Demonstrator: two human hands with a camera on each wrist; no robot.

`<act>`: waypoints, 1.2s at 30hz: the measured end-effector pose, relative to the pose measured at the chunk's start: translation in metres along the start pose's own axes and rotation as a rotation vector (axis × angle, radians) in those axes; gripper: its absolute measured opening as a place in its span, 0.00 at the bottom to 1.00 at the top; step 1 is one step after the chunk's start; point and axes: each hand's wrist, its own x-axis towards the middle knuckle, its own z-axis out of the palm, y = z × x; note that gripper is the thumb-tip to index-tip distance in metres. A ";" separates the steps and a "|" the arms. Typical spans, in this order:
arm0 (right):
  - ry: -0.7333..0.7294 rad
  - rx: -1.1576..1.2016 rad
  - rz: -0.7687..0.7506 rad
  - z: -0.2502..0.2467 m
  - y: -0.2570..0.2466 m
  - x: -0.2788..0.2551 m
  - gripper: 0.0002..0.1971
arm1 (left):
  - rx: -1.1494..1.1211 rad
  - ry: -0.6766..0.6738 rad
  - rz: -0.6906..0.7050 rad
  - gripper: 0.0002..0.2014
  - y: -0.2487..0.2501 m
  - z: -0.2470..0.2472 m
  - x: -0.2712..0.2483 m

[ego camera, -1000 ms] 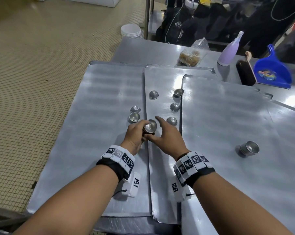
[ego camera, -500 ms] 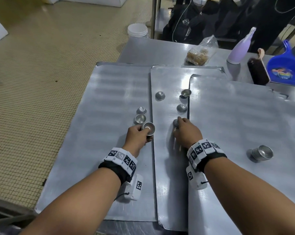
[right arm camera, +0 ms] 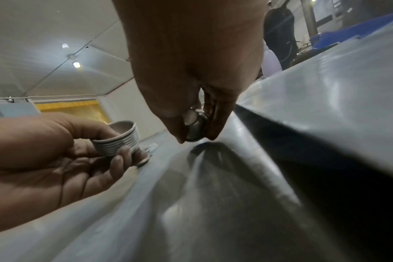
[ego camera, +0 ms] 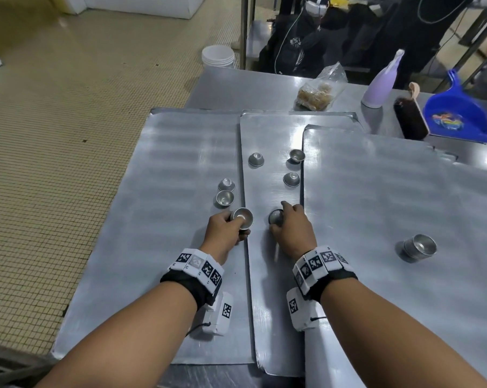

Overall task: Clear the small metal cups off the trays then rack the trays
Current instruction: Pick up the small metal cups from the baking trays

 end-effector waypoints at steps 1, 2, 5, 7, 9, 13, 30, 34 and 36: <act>0.010 0.015 0.004 0.000 0.000 -0.003 0.22 | -0.005 -0.003 0.002 0.10 0.000 0.000 -0.001; 0.018 0.033 0.005 0.001 0.000 -0.007 0.22 | -0.010 -0.005 0.005 0.09 0.000 0.001 -0.002; 0.018 0.074 -0.001 0.002 0.003 -0.015 0.19 | -0.018 -0.011 0.010 0.07 0.000 0.002 -0.005; 0.017 0.080 -0.008 0.002 0.004 -0.019 0.17 | -0.024 -0.012 0.004 0.07 0.000 0.003 -0.007; 0.018 0.084 -0.005 0.001 0.006 -0.021 0.18 | -0.021 -0.014 -0.006 0.07 -0.001 0.003 -0.008; 0.006 0.057 -0.006 0.002 0.010 -0.027 0.23 | -0.008 -0.017 -0.018 0.07 -0.005 0.001 -0.013; 0.043 0.067 -0.030 -0.019 0.019 -0.042 0.20 | 0.050 -0.071 0.006 0.07 0.010 0.016 -0.027; 0.177 0.125 0.058 -0.049 0.041 -0.048 0.22 | 0.114 -0.128 0.056 0.07 0.019 0.040 -0.030; 0.267 0.135 0.125 -0.071 0.058 -0.051 0.20 | 0.101 -0.164 0.056 0.07 0.020 0.053 -0.032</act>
